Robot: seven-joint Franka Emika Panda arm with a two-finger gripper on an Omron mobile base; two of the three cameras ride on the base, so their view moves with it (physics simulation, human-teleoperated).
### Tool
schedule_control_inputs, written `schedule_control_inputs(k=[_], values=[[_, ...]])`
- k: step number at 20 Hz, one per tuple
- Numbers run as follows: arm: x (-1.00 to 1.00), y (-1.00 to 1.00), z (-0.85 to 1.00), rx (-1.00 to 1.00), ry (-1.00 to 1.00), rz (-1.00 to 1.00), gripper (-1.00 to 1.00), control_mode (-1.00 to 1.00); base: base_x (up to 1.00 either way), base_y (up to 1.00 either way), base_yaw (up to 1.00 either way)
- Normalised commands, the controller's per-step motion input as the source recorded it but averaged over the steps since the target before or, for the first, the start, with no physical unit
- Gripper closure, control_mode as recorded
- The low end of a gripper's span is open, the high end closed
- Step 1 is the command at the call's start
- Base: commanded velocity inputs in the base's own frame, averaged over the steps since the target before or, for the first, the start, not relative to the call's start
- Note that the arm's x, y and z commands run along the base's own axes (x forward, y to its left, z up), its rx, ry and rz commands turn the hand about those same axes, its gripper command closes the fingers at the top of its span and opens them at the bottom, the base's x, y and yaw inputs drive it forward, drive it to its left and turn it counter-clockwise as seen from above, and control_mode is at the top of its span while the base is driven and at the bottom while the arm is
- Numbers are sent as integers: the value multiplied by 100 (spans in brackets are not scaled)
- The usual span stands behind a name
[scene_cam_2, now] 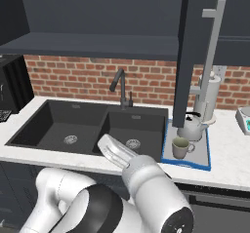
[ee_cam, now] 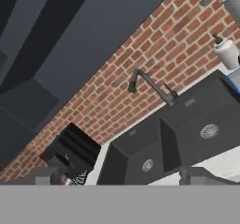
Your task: Pick the kettle from the counter and place it on the tray. Then pick the mug from the cabinet and place it on the tray. Then close the cabinet doors.
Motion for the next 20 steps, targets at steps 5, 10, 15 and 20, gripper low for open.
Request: schedule_control_inputs(k=[5, 10, 15, 20], values=[[35, -49, -1, 18, 0, 0, -100, -100, 0, 0, 0], [25, -38, -17, 14, 0, 0, -100, -100, 0, 0, 0], [21, -31, -46, 16, 0, 0, -100, -100, 0, 0, 0], [25, -30, -49, 19, 0, 0, -100, -100, 0, 0, 0]])
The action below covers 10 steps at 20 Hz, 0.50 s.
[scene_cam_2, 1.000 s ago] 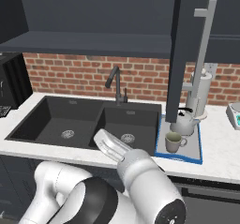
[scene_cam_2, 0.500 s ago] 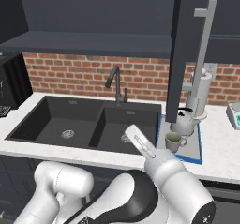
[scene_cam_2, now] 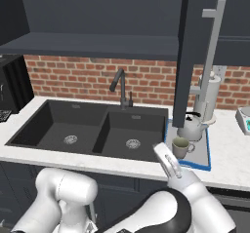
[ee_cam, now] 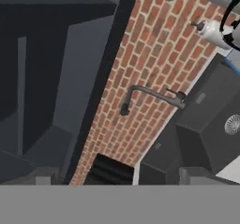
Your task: Pick the kettle from the counter and place it on the tray. Then pick the mug from the cabinet and place it on the tray. Then close the cabinet doors.
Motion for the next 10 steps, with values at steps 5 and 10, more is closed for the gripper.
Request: schedule_control_inputs(k=[5, 10], values=[[26, -39, -5, 19, 0, 0, -100, -100, 0, 0, 0], [22, -48, 5, 17, 1, 0, -100, -100, 0, 0, 0]])
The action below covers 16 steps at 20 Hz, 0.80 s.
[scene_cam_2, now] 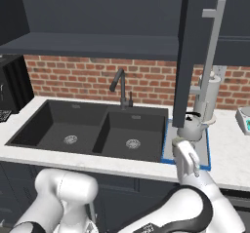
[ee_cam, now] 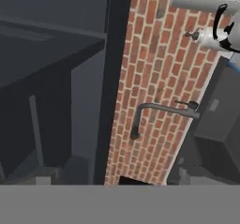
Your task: Pick the kettle from the counter and place it on the tray. Then pick the mug from the cabinet and place it on the tray. Then close the cabinet doors.
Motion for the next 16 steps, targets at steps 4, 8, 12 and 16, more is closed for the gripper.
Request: schedule_control_inputs(k=[4, 8, 12, 16], values=[[15, -44, 21, 15, 0, 0, -100, -100, 0, 0, 0], [8, -33, 35, 10, 4, -4, -100, -100, 0, 0, 0], [8, -25, 30, 2, 11, -9, -100, -100, 0, 0, 0], [7, -20, 32, 3, 11, -9, -100, -100, 0, 0, 0]])
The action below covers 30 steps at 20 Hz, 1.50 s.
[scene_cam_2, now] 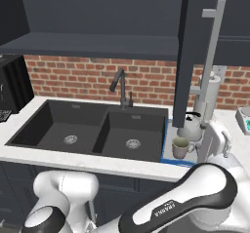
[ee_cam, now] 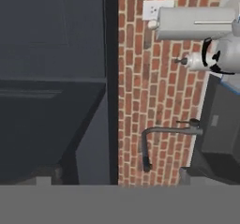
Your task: Pick the kettle from the counter and place it on the tray. Then pick the mug from the cabinet and place it on the tray. Then close the cabinet doors.
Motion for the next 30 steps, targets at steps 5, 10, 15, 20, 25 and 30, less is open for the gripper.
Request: schedule_control_inputs(k=[5, 10, 15, 20, 25, 30], values=[[0, -7, 38, 2, 5, -7, -100, -100, 0, 0, 0], [0, 1, 39, 0, 0, -1, -100, -100, 0, 0, 0], [0, 14, 44, 0, 0, 0, -100, -100, 0, 0, 0], [0, 18, 50, 0, 0, 0, -100, -100, 0, 0, 0], [-8, 17, 48, 0, 0, 0, -100, -100, 0, 0, 0], [-19, 30, 41, 0, 0, 0, -100, -100, 0, 0, 0]])
